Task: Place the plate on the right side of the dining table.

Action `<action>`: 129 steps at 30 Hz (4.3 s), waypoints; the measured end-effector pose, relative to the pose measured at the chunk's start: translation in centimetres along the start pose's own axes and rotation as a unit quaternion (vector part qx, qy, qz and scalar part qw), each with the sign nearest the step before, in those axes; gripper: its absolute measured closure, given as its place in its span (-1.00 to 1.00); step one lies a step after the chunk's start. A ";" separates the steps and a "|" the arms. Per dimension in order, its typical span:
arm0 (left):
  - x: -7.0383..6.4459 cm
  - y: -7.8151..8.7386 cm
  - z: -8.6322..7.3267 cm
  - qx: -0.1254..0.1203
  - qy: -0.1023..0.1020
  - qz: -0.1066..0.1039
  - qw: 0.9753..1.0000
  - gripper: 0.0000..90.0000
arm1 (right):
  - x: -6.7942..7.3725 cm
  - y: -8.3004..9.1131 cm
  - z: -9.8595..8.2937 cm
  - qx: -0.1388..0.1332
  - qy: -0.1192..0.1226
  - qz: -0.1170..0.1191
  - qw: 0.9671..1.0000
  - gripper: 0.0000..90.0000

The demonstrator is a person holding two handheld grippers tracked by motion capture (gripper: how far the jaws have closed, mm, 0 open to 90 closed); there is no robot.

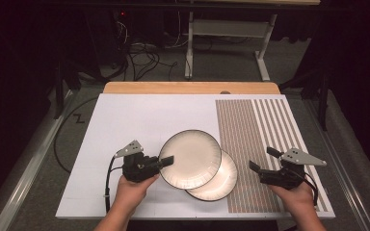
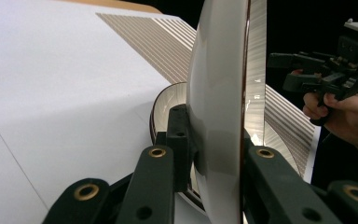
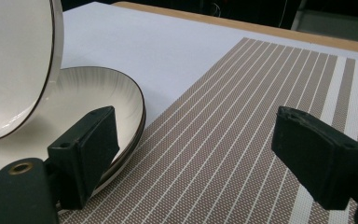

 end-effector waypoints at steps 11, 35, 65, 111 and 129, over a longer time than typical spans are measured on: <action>0.0 0.6 0.4 -0.013 -0.038 0.019 0.999 0.74 | 0.5 0.0 0.3 -0.014 0.005 -0.006 1.000 -0.97; -0.5 0.7 0.5 -0.009 -0.074 0.026 0.997 0.73 | 6.3 -3.1 3.0 -0.022 0.013 0.076 0.997 -0.80; -0.2 0.9 0.5 -0.004 -0.078 0.030 0.996 0.73 | 10.1 -6.4 2.8 0.022 -0.023 0.171 0.985 0.50; -3.0 -7.8 4.1 0.038 -0.007 -0.024 0.999 0.75 | 1.4 -0.8 3.6 0.015 -0.093 0.105 0.990 0.93; -3.7 -13.8 6.3 0.075 -0.013 -0.029 0.997 0.78 | -3.7 1.2 3.2 -0.009 -0.138 0.053 0.989 0.94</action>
Point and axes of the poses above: each handheld gripper's, and its own axes: y roughly backward along the jaws, z roughly out of its top, x roughly to its left, the point moved 7 cm from there along -y, roughly forward along the jaws, and after that the axes turned 6 degrees about -z, right-handed, at the moved point
